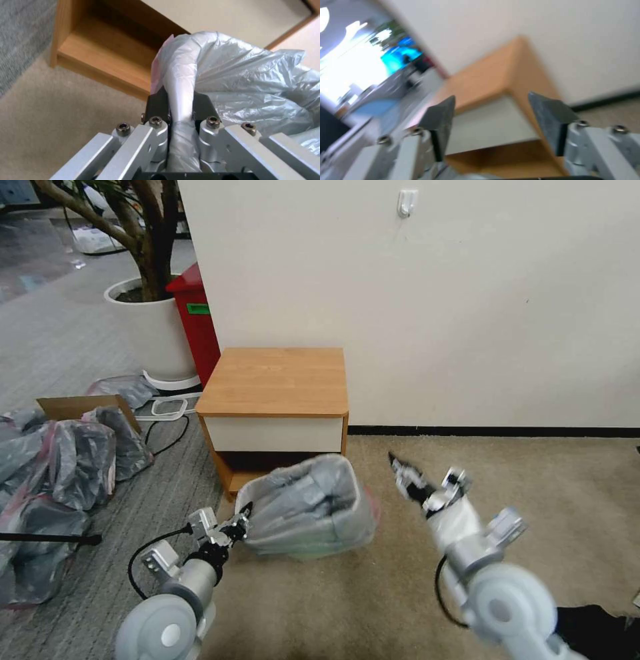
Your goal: Pick up the garbage bag from the table and place it over the trash can.
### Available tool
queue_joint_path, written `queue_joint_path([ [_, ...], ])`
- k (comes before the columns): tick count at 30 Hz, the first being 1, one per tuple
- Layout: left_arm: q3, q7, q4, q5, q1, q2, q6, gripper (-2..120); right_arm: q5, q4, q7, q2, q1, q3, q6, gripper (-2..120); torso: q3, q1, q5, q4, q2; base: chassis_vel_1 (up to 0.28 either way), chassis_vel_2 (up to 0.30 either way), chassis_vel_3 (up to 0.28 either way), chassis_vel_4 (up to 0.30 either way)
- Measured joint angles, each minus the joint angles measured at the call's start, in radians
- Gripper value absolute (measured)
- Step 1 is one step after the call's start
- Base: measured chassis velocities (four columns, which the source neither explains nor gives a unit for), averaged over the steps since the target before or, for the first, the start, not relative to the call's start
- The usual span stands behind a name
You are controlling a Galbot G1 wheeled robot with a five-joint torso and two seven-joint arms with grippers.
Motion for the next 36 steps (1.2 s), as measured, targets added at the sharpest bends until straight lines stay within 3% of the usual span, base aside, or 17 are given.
queue_joint_path([
  [2,0.019,0.012,0.003,0.074,-0.002,0.001,-0.011,7,-0.071,0.034,-0.048,-0.054,0.052,-0.062,-0.089,71,0.000,0.000,0.0003,-0.0002,0.000,0.000,0.000,0.000,0.000],
  [3,0.026,0.017,0.003,0.100,-0.002,0.002,-0.015,7,-0.107,0.042,-0.070,-0.071,0.076,-0.092,-0.116,69,0.000,0.000,0.0002,-0.0002,0.000,0.000,0.000,0.000,0.000],
  [4,0.038,0.026,0.003,0.147,-0.003,0.004,-0.023,7,-0.185,0.045,-0.115,-0.103,0.124,-0.157,-0.151,63,0.000,0.000,0.0002,-0.0001,0.000,0.000,0.000,0.000,0.000],
  [6,0.042,0.029,0.003,0.163,-0.003,0.005,-0.025,7,-0.227,0.043,-0.139,-0.117,0.148,-0.188,-0.161,59,0.000,0.000,0.0003,-0.0001,0.000,0.000,0.000,0.000,0.000],
  [9,0.061,0.046,-0.005,0.232,0.001,0.010,-0.040,7,-0.457,0.007,-0.267,-0.174,0.281,-0.334,-0.198,46,0.000,0.000,0.0004,-0.0001,0.000,0.000,0.000,0.000,0.000],
  [10,0.061,0.046,-0.005,0.232,0.001,0.010,-0.040,7,-0.457,0.007,-0.267,-0.174,0.281,-0.334,-0.198,46,0.000,0.000,0.0004,-0.0001,0.000,0.000,0.000,0.000,0.000],
  [13,0.069,0.067,-0.011,0.308,0.007,0.013,-0.065,7,-0.623,-0.019,-0.345,-0.214,0.430,-0.463,-0.276,31,0.000,0.000,0.0002,-0.0001,0.000,0.000,0.000,0.000,0.000],
  [14,0.069,0.067,-0.011,0.308,0.007,0.013,-0.065,7,-0.623,-0.019,-0.345,-0.214,0.430,-0.463,-0.276,31,0.000,0.000,0.0002,-0.0001,0.000,0.000,0.000,0.000,0.000],
  [18,0.071,0.088,-0.017,0.378,0.016,0.013,-0.090,7,-0.642,-0.025,-0.352,-0.233,0.557,-0.573,-0.420,13,0.000,0.000,0.0002,0.0000,0.000,0.000,0.000,0.000,0.000],
  [22,0.076,0.094,-0.023,0.401,0.020,0.009,-0.099,7,-0.651,-0.045,-0.338,-0.238,0.615,-0.659,-0.435,0,0.000,0.000,0.0002,-0.0002,0.000,0.000,0.000,0.000,0.000],
  [36,0.108,0.098,-0.061,0.426,0.027,-0.008,-0.106,7,-0.743,-0.195,-0.291,-0.193,0.740,-0.868,-0.434,0,0.000,0.000,0.0002,-0.0001,0.000,0.000,0.000,0.000,0.000],
])
